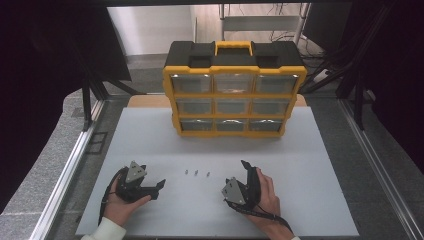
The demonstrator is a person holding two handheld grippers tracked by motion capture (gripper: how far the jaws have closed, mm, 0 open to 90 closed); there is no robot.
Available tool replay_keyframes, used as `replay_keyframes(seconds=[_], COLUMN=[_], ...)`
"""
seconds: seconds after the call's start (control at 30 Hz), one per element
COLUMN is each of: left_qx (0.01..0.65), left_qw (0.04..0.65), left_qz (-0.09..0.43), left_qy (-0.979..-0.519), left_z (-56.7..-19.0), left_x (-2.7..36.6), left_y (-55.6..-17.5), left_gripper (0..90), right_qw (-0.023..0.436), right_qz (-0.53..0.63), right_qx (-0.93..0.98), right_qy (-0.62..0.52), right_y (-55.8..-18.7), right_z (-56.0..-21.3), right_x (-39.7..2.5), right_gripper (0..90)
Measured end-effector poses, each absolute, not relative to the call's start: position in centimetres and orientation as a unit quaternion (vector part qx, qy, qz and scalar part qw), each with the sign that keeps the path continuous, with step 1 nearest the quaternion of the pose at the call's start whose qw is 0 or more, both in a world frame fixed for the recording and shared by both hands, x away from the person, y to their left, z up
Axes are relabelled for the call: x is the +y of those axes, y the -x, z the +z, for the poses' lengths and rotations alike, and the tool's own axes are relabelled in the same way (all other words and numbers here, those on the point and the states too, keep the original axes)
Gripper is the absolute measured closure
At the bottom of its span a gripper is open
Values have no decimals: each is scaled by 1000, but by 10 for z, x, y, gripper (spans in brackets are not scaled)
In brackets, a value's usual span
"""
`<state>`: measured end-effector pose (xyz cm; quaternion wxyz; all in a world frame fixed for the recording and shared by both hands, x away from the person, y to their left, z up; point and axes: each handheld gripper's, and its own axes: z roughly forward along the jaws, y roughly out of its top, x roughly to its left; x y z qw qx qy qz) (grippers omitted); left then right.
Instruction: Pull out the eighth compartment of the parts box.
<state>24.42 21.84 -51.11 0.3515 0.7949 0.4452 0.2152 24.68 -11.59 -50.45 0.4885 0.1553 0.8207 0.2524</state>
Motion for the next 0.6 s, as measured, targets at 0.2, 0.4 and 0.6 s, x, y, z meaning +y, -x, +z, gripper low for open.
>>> replay_keyframes(seconds=[0.2, 0.4, 0.6], left_qx=[445, 446, 446], left_qw=[351, 350, 350], left_qz=[215, 214, 214], left_qy=[-795, -795, -796], left_z=[-511, -512, -512], left_x=[218, 219, 219], left_y=[-244, -245, -245], left_gripper=[152, 152, 152], right_qw=[502, 521, 542], right_qz=[241, 226, 213], right_qx=[818, 813, 806], right_qy=[-143, -127, -110], right_y=[-247, -247, -247], right_z=[-504, -505, -507], right_x=[-116, -115, -113], right_gripper=[185, 185, 188])
